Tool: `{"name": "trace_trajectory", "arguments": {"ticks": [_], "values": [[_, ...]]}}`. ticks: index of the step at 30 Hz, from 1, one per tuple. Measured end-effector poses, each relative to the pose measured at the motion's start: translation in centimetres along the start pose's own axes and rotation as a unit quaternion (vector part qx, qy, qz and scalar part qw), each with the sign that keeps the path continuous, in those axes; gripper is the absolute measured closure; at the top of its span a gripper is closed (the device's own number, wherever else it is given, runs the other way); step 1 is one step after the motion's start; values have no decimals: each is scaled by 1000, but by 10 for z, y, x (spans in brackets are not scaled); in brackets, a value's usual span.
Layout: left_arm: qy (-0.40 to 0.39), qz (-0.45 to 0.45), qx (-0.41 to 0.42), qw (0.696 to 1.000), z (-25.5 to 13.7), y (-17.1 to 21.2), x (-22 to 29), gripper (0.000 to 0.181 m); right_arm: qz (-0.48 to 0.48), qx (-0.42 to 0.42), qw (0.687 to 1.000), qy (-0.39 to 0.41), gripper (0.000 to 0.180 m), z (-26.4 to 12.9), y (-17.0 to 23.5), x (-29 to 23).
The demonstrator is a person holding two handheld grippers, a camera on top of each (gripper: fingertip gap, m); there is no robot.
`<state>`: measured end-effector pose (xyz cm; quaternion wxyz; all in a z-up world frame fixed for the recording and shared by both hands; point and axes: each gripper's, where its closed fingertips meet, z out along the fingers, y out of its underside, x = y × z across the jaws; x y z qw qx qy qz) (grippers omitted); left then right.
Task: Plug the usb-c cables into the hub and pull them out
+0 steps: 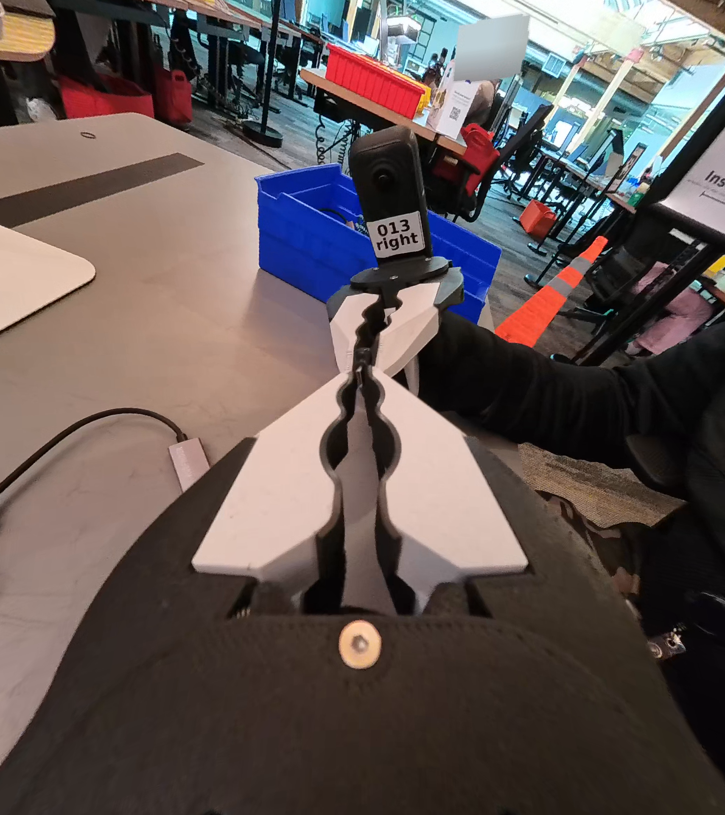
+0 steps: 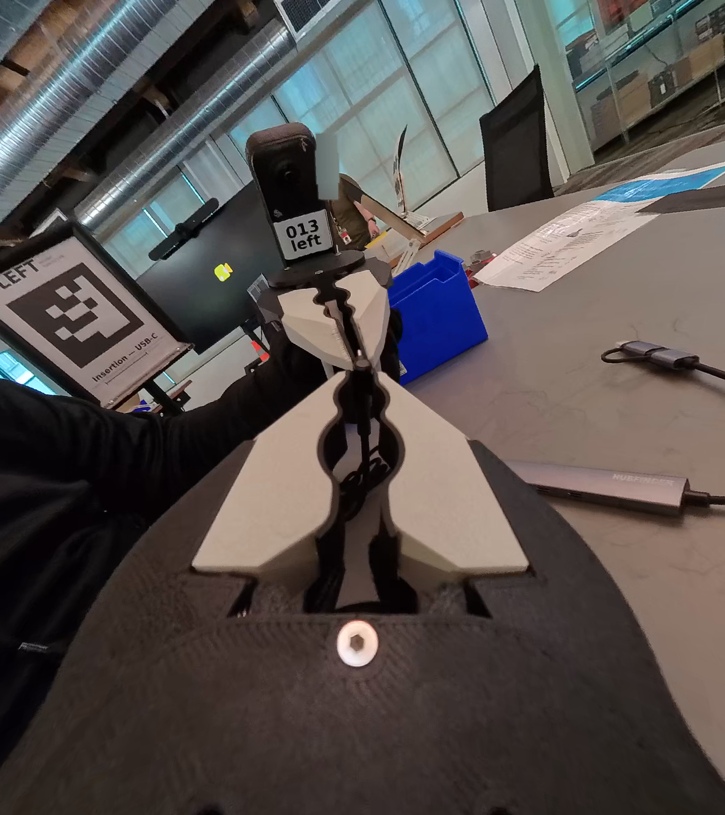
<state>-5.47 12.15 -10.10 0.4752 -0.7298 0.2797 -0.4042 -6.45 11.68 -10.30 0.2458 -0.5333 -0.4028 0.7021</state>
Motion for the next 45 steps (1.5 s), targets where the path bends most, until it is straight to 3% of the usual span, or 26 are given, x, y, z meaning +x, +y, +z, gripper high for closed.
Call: {"name": "trace_trajectory", "arguments": {"ticks": [5, 7, 9, 11, 13, 15, 18, 21, 25, 30, 38, 43, 45], "values": [[19, -28, 4, 999, -3, -3, 4, 181, -15, 9, 1000, 1, 174, 2, -2, -3], [37, -44, 7, 998, -8, -7, 8, 180, -45, 14, 999, 20, 162, 3, -7, -4], [59, -67, 5, 996, -14, -11, 13, 181, -119, 7, 991, 65, 155, 1, -11, -6], [90, -95, -18, 991, -19, -9, 18, 181, -250, -24, 959, 135, 145, -1, -14, -9], [115, -117, -48, 985, -24, -6, 22, 180, -422, -74, 878, 215, 151, -4, -15, -15], [118, -129, -63, 983, -29, -9, 19, 181, -579, -127, 758, 271, 156, -6, -16, -20], [156, -155, -109, 970, -33, -7, 22, 181, -694, -206, 623, 297, 160, -4, -7, -21], [169, -163, -141, 962, -32, -6, 19, 181, -757, -238, 530, 300, 163, 0, -1, -21], [195, -171, -181, 949, -23, -1, 22, 181, -805, -240, 461, 287, 163, 7, 2, -31], [230, -162, -218, 935, -20, 1, 30, 181, -829, -265, 417, 262, 166, 7, 9, -29], [274, -179, -233, 916, -20, 7, 37, 181, -852, -278, 376, 235, 170, 8, 12, -32], [279, -199, -228, 911, -14, 10, 34, 180, -844, -298, 381, 229, 174, 6, 16, -30], [256, -192, -211, 924, -9, 6, 26, 179, -822, -306, 413, 245, 174, 2, 12, -24]]}}
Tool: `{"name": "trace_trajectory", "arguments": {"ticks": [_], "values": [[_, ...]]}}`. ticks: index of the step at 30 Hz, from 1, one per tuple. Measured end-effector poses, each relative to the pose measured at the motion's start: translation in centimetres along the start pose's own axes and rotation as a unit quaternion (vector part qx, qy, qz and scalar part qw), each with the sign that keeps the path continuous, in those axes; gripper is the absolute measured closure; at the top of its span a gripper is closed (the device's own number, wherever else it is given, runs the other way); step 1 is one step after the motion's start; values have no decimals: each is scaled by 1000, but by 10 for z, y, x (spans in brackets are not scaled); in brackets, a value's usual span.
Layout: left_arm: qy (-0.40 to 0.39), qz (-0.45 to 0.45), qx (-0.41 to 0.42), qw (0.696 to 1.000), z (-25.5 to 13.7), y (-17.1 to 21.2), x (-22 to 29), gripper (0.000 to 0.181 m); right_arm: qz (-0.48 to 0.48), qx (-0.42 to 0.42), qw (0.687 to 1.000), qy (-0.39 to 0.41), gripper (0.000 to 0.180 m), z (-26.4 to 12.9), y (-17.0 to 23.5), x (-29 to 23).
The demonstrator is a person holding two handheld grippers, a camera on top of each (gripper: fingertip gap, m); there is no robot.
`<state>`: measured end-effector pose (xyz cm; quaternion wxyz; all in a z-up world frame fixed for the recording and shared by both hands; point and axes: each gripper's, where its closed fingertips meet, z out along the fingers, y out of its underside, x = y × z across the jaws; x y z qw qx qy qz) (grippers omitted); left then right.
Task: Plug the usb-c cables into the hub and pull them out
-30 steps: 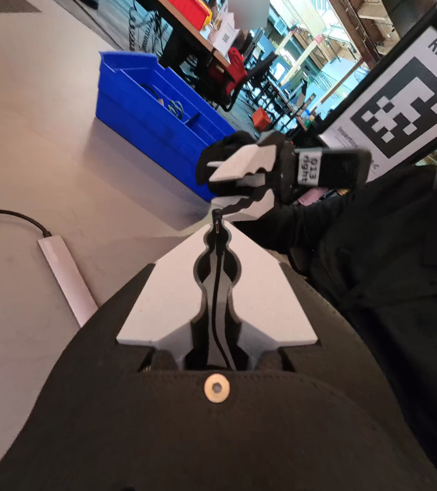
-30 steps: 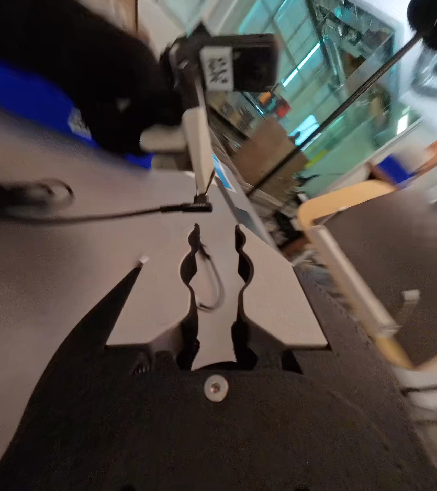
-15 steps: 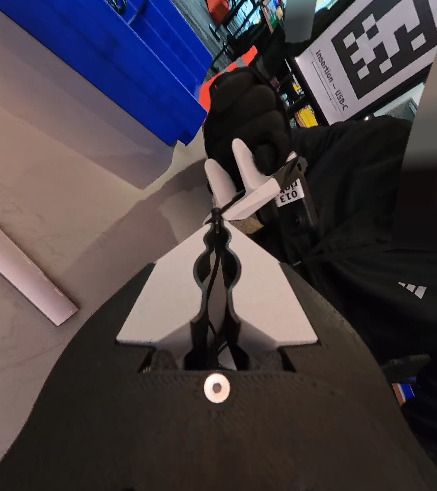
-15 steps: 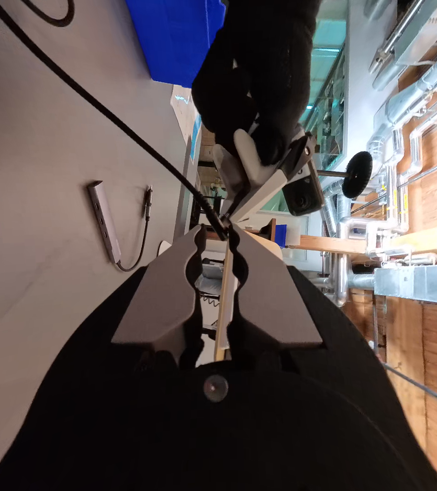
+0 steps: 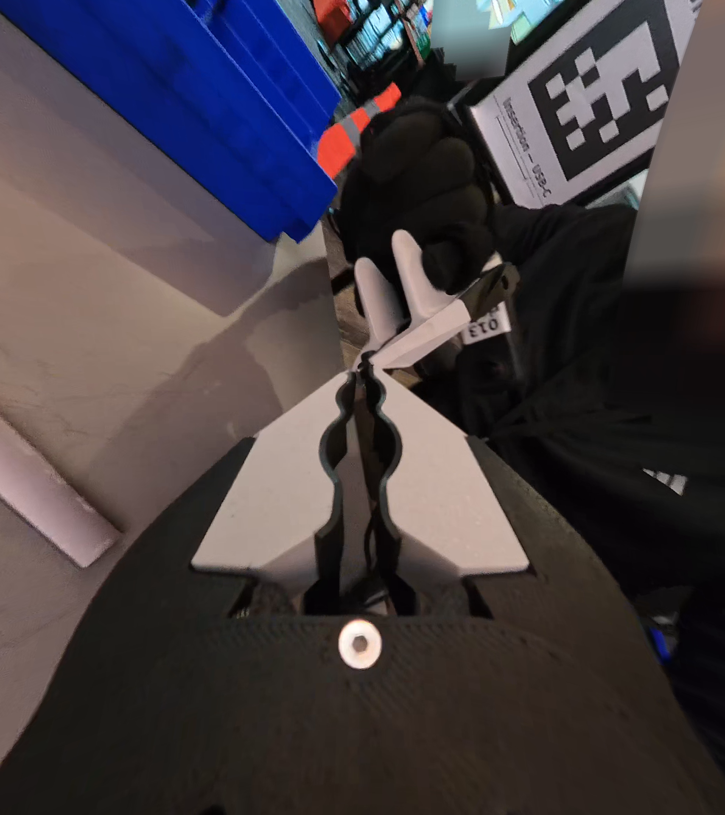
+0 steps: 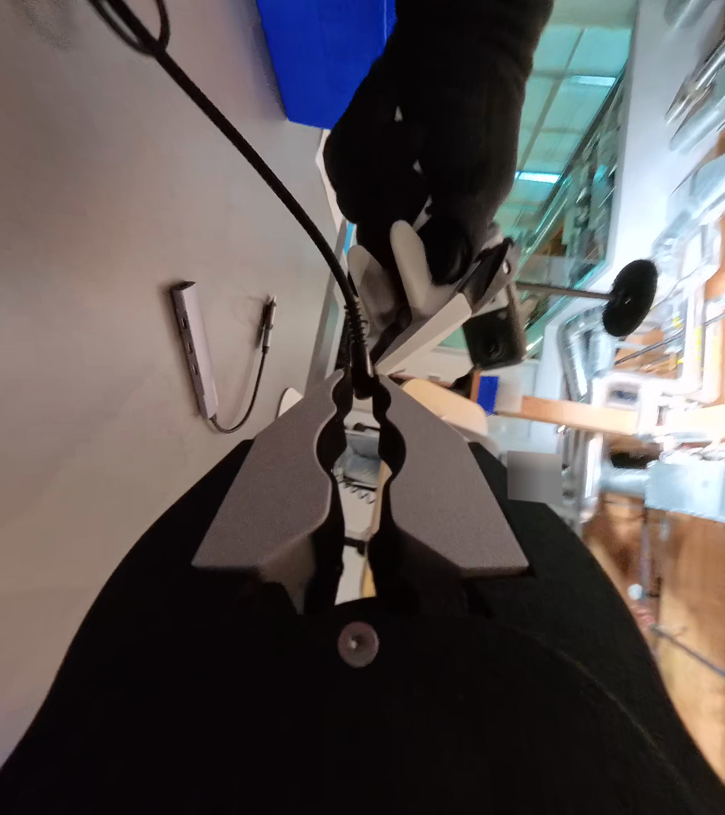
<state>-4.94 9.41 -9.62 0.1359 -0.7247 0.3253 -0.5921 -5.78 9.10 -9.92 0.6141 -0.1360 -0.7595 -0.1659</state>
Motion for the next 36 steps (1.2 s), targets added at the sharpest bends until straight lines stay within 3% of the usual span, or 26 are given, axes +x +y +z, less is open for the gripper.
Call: {"name": "trace_trajectory", "arguments": {"ticks": [5, 13, 16, 24, 29, 36], "values": [[-103, 31, 78, 991, -28, -27, -22, 174, 160, -33, 986, -26, 175, 8, 29, -1], [-260, 29, 75, 962, -44, -3, -63, 174, 361, -28, 932, 10, 174, 9, 60, 11], [-313, 13, 48, 949, -40, 13, -91, 169, 341, -31, 939, 17, 175, 9, 58, 7], [-446, 0, -102, 889, -20, 44, -151, 133, 314, -19, 949, 7, 175, -5, 50, 1], [-524, 37, -142, 839, -27, 46, -166, 146, 310, -21, 950, 11, 175, -10, 48, -3], [-528, 52, -158, 833, -21, 46, -164, 160, 305, -17, 952, 11, 175, -8, 45, -5]]}}
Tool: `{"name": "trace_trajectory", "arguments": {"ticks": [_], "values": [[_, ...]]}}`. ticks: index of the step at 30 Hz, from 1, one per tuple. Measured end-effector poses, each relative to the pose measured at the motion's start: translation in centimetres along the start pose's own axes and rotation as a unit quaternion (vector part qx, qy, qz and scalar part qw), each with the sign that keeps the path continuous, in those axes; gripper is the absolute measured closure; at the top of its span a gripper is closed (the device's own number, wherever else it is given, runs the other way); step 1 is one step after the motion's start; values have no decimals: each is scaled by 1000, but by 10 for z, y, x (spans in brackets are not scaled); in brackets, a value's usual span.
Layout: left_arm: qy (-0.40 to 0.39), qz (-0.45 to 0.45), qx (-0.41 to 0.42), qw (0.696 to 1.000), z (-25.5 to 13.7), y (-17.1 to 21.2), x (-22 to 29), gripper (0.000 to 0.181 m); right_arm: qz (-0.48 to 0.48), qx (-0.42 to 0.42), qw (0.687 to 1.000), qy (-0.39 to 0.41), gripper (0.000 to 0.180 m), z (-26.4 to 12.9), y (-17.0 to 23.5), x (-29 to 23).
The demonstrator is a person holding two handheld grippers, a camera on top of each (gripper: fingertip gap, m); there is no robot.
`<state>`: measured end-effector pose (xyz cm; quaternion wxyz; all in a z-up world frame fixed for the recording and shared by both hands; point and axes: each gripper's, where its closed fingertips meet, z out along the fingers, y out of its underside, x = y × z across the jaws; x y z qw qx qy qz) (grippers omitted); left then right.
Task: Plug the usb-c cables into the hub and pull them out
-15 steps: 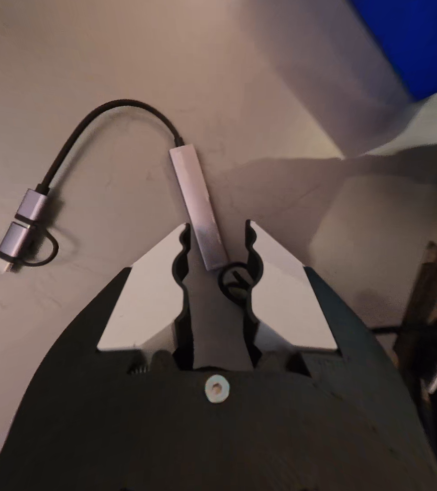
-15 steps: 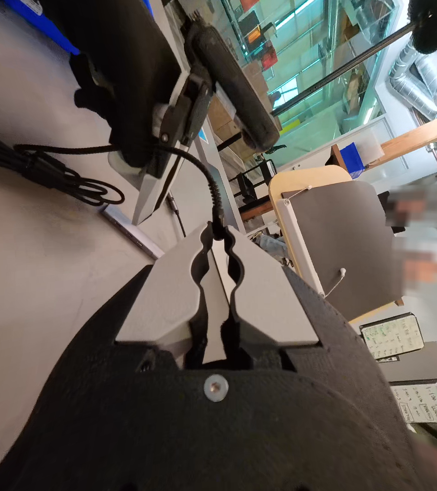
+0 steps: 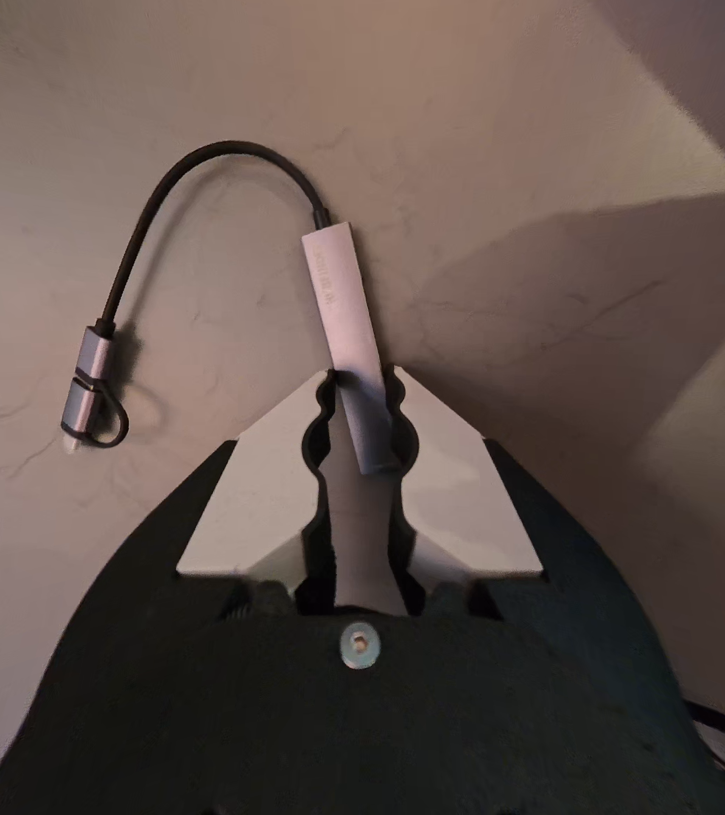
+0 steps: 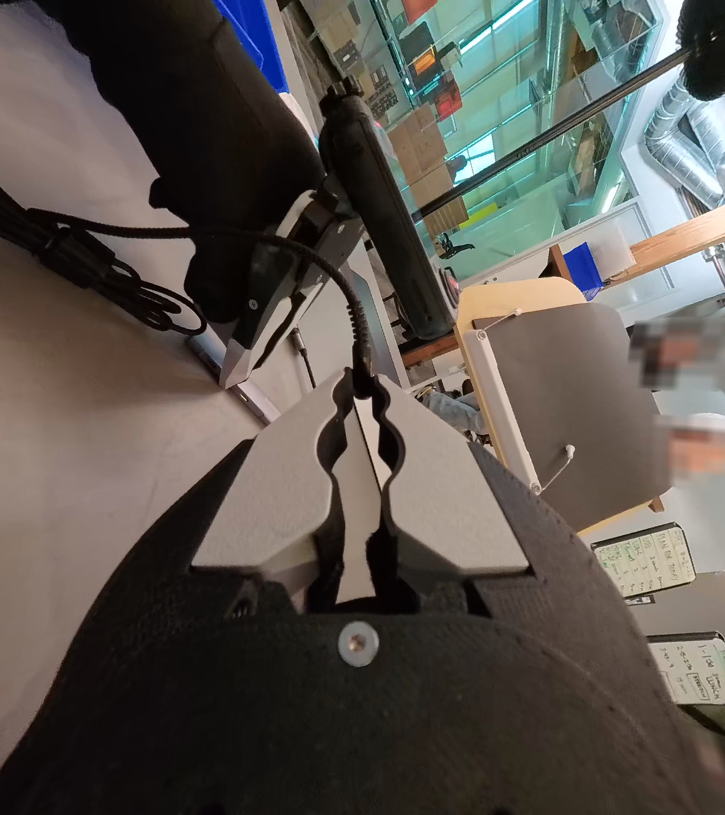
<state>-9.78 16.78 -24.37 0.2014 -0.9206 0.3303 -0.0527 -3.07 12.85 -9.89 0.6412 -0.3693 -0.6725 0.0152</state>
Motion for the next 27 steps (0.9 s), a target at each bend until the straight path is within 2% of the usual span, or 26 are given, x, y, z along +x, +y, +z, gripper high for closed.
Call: {"name": "trace_trajectory", "arguments": {"ticks": [6, 19, 27], "values": [[29, 6, 15, 999, -14, 1, 2, 161, -41, -11, 999, -23, 175, 4, 1, -14], [98, 33, 59, 993, -87, -16, 20, 161, -122, -26, 991, -41, 175, 26, -4, -29], [112, 66, 54, 990, -106, -21, 38, 161, -146, -25, 988, -46, 175, 30, -6, -32]]}}
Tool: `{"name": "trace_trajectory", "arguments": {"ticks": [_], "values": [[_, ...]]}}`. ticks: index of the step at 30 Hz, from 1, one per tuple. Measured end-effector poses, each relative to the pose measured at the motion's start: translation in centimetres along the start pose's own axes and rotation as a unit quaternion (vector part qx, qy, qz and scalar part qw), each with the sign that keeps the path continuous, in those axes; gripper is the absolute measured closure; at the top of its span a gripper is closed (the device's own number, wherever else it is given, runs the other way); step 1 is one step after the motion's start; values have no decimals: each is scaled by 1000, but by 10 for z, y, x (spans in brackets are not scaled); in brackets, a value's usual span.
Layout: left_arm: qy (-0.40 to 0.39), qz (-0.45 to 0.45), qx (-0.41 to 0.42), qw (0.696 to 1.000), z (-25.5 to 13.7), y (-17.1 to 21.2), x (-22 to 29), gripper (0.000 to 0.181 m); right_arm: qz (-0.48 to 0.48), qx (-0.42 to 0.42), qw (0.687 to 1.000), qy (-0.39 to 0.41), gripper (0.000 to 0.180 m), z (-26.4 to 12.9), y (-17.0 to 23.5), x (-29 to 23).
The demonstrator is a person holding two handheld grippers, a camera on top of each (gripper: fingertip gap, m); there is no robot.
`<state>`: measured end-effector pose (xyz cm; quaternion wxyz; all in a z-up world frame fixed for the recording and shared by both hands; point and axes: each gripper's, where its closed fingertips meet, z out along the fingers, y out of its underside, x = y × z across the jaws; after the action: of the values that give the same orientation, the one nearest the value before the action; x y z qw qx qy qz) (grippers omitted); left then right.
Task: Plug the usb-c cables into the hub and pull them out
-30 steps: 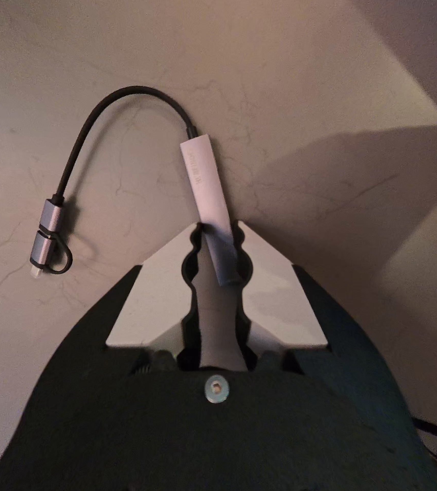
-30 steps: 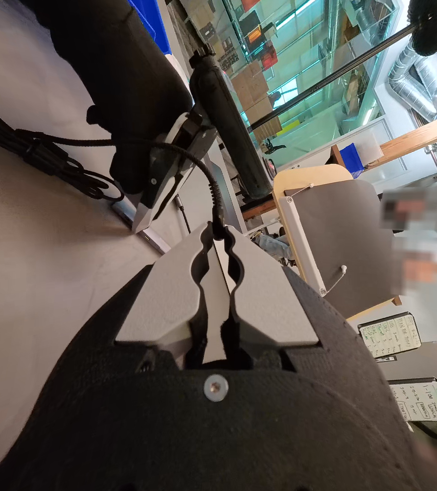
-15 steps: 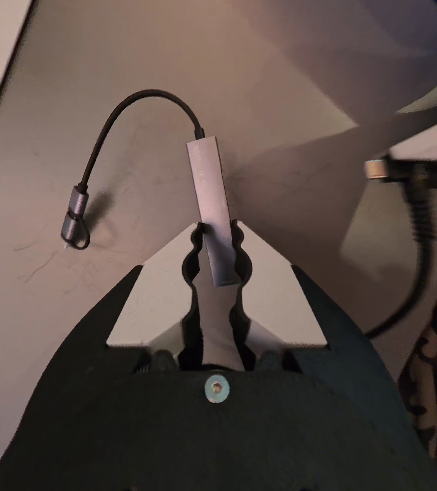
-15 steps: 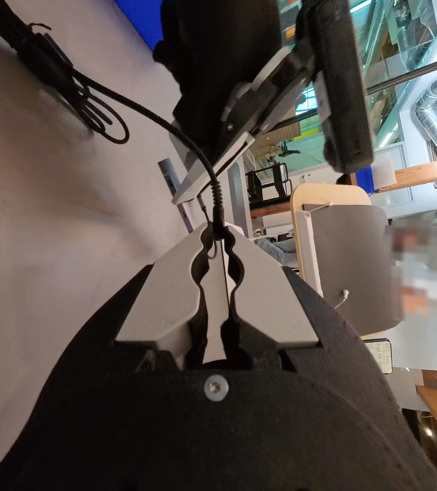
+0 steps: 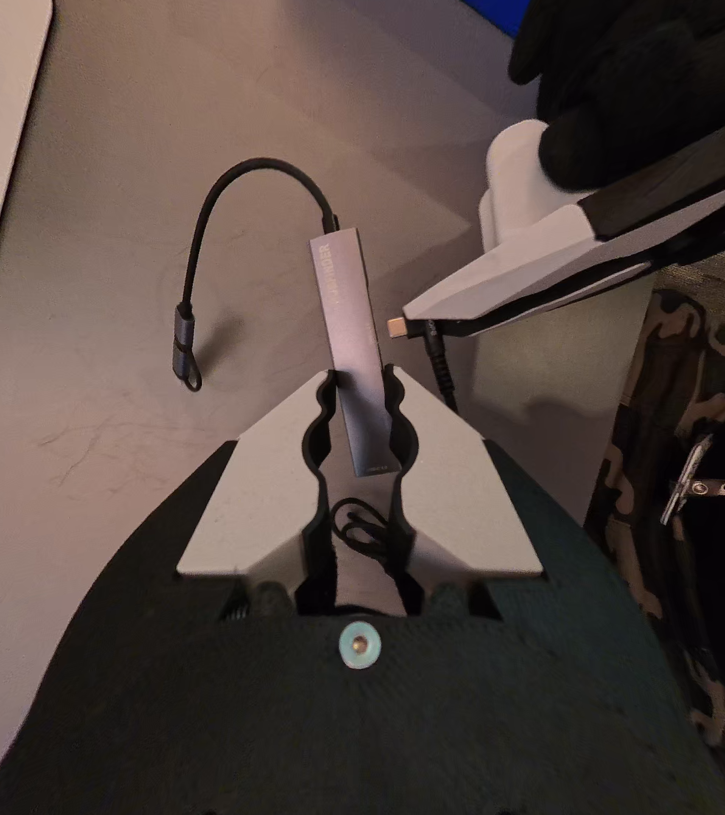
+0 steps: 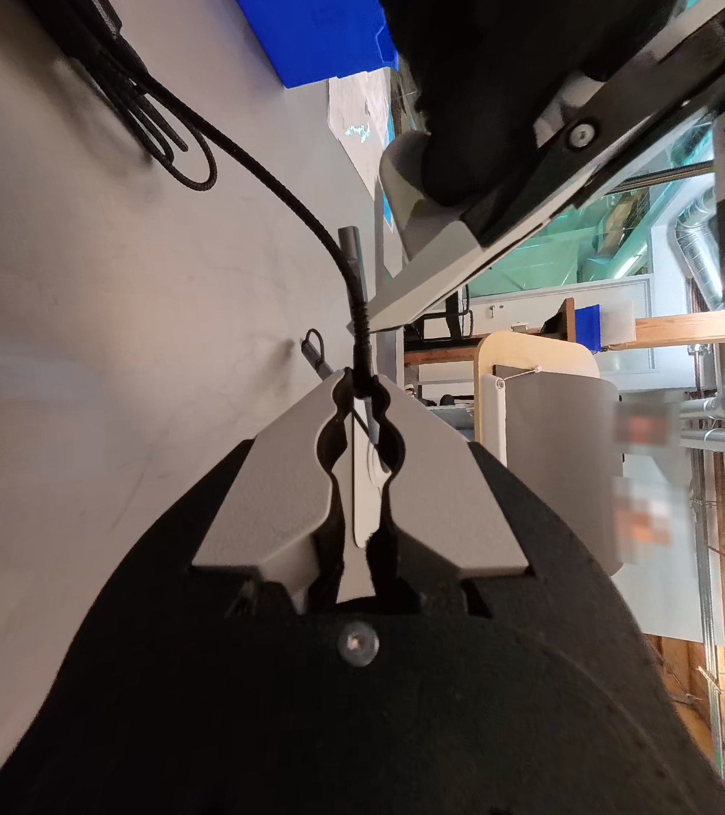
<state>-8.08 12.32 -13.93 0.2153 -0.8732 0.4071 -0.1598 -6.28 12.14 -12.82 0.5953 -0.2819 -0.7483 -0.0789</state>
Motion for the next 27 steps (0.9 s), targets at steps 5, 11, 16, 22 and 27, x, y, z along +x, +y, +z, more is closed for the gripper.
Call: {"name": "trace_trajectory", "arguments": {"ticks": [5, 11, 16, 22, 27], "values": [[-2, 11, -4, 1000, -1, -4, 6, 161, -5, -1, 1000, 0, 175, -1, 1, -1], [-8, 22, -15, 1000, 0, -5, 8, 161, -10, -4, 1000, 1, 175, -4, 2, -2], [-14, 30, -24, 999, -1, -6, 9, 161, -15, -5, 1000, 3, 175, -5, 2, -2], [-17, 33, -31, 999, -2, -6, 10, 161, -21, -5, 1000, 8, 175, -6, 1, -1], [-21, 37, -39, 998, -2, -6, 10, 161, -19, -7, 1000, 12, 175, -6, 2, -1]]}}
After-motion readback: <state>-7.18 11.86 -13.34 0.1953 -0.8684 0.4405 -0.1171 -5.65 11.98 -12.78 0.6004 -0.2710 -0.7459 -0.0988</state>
